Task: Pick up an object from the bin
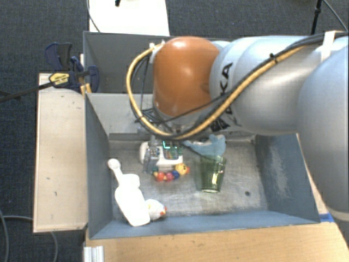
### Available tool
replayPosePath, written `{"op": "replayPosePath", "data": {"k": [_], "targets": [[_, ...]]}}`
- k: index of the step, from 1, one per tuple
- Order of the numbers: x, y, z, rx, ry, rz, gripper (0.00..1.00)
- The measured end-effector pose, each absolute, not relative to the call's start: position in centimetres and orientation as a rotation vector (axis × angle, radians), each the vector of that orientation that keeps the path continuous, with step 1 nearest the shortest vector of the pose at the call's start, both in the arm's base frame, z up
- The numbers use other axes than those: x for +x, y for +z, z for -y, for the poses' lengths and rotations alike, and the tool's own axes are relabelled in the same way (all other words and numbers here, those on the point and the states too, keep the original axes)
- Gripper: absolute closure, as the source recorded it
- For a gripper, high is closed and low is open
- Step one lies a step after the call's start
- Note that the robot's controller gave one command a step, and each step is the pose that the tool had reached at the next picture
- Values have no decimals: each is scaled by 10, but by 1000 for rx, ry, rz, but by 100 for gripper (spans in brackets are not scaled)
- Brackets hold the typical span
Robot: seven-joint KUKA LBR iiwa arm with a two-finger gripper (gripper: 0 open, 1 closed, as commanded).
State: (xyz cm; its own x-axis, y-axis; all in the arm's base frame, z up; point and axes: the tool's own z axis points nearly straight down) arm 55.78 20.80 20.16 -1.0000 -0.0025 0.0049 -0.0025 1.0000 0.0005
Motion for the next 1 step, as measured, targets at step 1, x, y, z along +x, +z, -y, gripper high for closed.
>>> {"op": "replayPosePath", "data": {"k": [1], "targets": [[560,206,-207,-4,-3,3144,0]]}}
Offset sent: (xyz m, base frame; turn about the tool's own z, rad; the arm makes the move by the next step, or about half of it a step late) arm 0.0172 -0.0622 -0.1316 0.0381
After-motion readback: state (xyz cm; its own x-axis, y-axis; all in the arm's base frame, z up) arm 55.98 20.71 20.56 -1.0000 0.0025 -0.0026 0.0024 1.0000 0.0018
